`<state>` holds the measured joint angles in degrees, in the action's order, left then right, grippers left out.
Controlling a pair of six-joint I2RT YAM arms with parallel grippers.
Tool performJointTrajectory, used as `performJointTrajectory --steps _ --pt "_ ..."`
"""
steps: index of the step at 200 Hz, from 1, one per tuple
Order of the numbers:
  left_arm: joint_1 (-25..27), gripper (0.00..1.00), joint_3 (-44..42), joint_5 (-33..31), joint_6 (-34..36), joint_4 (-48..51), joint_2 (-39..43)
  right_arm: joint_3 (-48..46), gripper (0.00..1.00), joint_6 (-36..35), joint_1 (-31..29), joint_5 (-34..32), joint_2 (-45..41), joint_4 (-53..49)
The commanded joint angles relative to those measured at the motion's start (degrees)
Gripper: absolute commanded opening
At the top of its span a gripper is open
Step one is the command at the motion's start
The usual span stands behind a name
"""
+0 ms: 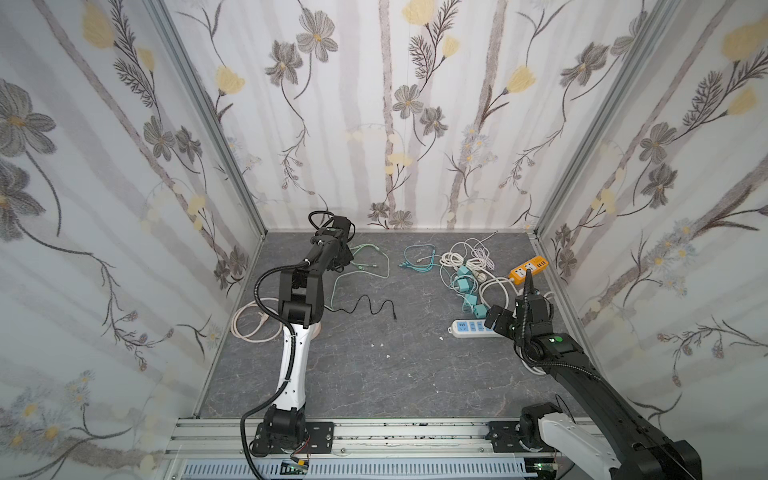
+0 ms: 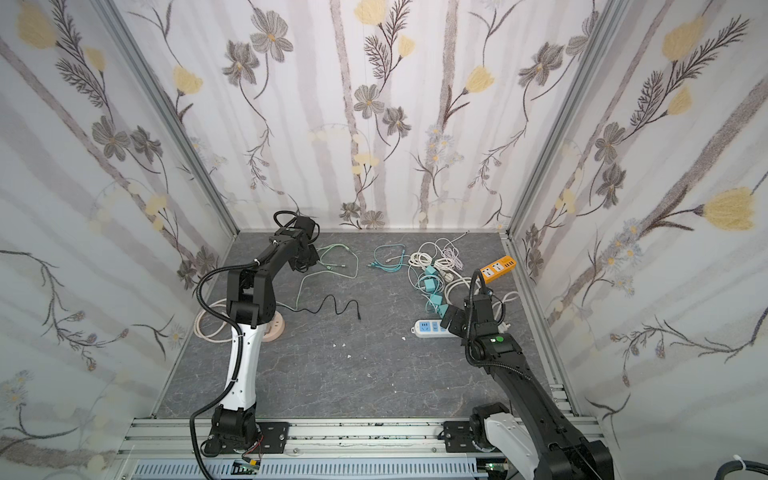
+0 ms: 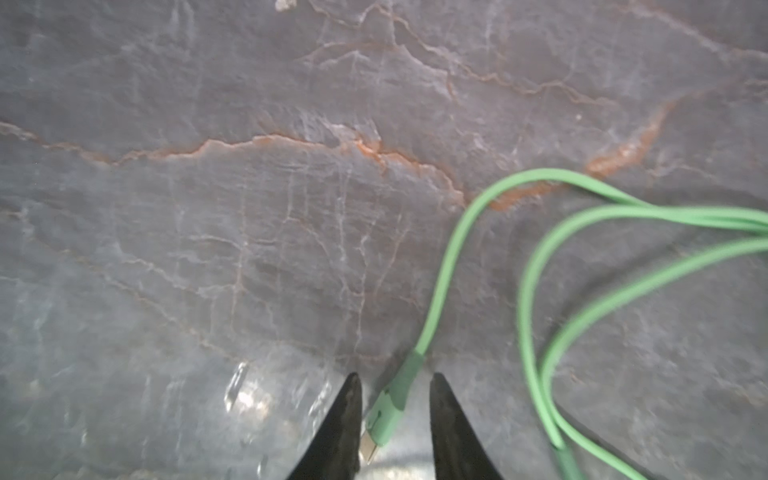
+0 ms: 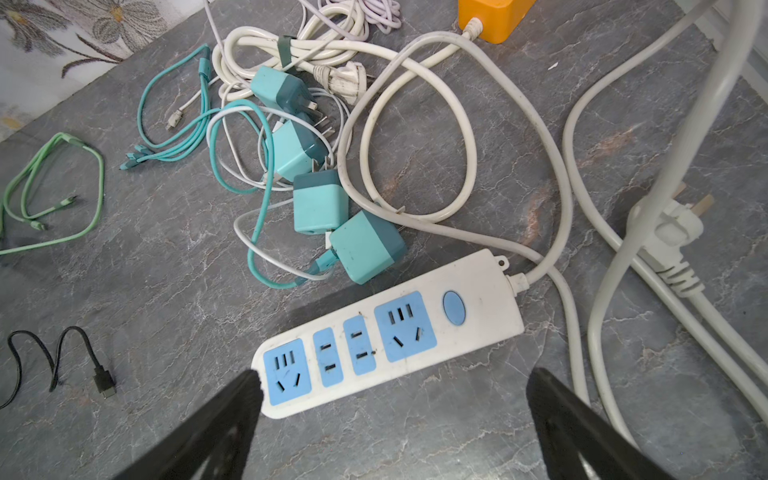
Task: Insert the plug
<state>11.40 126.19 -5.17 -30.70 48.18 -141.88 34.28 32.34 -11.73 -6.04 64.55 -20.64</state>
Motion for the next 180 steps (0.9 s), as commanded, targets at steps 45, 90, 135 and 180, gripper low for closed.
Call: performJointTrajectory --steps 45,90,135,180 --pt "12.69 0.99 0.74 -10.07 17.20 -0.75 7.33 3.75 0.99 -1.28 0.42 1.98 4.48 -0.86" --pt "19.33 1.00 -8.43 -9.95 14.69 -8.37 17.14 3.08 0.89 -3.83 9.39 8.06 8.74 -3.78" --pt "25.90 1.00 -17.92 0.04 7.93 -12.68 20.68 7.17 0.72 -2.74 17.29 13.48 18.99 -4.51" --pt "27.78 1.00 -27.43 10.84 3.79 -16.19 23.18 12.07 0.63 -1.85 18.14 6.22 25.22 -4.76"
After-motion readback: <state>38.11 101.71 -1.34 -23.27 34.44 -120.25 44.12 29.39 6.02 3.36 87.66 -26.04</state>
